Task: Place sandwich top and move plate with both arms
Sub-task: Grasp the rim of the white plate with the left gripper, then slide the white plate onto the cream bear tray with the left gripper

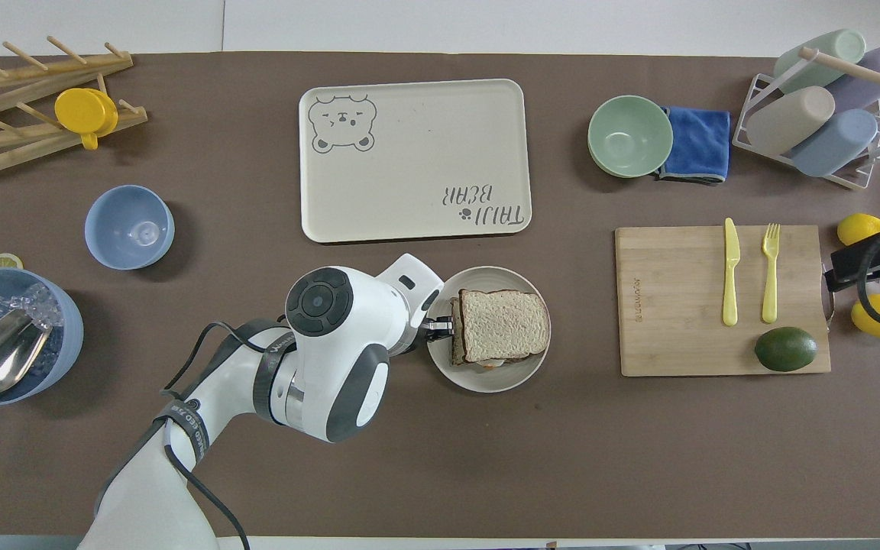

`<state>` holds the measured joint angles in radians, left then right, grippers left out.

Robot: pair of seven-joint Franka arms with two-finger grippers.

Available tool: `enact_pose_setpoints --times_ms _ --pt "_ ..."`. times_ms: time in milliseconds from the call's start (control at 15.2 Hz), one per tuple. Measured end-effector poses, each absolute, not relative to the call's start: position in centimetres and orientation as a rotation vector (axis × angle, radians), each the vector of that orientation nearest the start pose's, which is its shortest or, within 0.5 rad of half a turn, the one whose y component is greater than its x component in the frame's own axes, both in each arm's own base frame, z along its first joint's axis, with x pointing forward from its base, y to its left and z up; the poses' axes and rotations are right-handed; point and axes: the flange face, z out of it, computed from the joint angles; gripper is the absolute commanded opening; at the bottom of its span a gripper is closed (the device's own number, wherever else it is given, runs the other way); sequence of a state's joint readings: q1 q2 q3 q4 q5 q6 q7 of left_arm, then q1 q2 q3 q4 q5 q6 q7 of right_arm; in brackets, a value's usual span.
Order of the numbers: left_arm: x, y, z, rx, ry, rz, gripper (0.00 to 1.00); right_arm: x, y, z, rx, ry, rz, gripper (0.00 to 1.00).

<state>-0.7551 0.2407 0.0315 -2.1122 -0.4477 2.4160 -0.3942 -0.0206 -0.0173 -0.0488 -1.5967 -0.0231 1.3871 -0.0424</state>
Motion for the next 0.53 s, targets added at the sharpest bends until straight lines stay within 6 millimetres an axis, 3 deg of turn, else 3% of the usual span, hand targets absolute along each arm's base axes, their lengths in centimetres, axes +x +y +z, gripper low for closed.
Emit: enact_pose_setpoints --times_ms 264,527 --pt "44.4 -37.5 31.0 -3.436 -0.079 0.227 0.0 52.6 -4.0 60.9 -3.138 0.047 0.3 1.0" --pt "47.9 -35.3 34.5 -3.451 -0.15 0.287 0.0 52.6 -4.0 61.1 -3.139 0.048 0.294 1.0"
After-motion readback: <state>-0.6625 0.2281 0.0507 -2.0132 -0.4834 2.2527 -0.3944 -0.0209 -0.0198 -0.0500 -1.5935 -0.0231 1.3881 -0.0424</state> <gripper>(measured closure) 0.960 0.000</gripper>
